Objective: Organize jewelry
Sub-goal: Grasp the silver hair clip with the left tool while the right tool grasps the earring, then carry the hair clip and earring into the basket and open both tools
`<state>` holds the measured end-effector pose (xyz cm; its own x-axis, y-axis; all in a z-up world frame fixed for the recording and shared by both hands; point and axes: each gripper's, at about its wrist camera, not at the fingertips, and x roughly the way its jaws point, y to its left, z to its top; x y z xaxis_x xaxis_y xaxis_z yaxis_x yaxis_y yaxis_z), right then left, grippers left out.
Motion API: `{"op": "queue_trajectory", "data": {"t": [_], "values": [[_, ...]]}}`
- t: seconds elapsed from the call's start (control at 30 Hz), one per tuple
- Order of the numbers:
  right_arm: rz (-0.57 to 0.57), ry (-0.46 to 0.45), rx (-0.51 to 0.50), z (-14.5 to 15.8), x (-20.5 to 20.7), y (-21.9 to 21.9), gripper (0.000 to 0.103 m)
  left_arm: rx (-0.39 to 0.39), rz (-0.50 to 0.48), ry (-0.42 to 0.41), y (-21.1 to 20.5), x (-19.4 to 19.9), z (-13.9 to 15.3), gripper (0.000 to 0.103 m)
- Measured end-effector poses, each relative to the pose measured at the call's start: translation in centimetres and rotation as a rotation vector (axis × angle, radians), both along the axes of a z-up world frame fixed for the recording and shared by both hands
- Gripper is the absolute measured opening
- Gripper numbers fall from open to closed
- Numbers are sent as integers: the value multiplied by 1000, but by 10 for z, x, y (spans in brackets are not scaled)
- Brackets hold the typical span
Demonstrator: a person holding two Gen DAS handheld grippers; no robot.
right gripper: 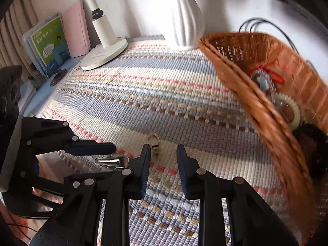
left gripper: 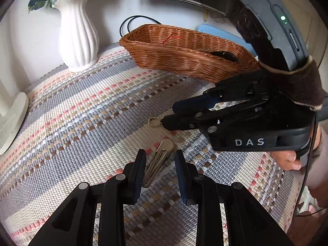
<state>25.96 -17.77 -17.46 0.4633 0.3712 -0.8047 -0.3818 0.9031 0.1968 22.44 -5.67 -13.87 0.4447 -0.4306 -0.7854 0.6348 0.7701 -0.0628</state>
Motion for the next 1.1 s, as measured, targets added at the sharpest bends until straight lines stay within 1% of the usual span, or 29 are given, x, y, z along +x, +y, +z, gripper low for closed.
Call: {"op": "queue_trajectory", "data": {"t": [0.03,0.13,0.2,0.27,0.33,0.43,0.47,0.63,0.7,0.77,0.93,1.1], "values": [[6,0,0,0,0,3,29,5,-1,-4,-1,-1,0,29],[15,-8,-43,0,2,12,29,22,-7,-16,-3,0,-2,29],[35,-21,-72,0,3,20,25,32,-11,-25,-5,-1,-2,29],[38,-46,-113,-1,1,27,16,35,-11,-29,-6,0,-3,29],[36,-59,-130,-1,-1,29,13,35,-10,-29,-7,2,-4,29],[6,-52,-105,-1,-1,19,13,38,-13,-36,-8,1,-4,25],[-15,-47,-90,0,0,13,13,39,-17,-40,-10,2,-5,13],[-66,3,24,-1,6,-15,13,43,-6,-52,-9,2,-6,13],[-72,12,46,-1,6,-20,13,34,8,-53,-7,2,-4,13],[-70,10,42,-1,5,-19,13,15,25,-53,-3,3,-2,13],[-73,-28,-8,0,0,-10,13,-51,57,-38,10,8,3,13],[-76,-46,-30,1,-1,-6,13,-60,72,-36,13,8,3,13]]}}
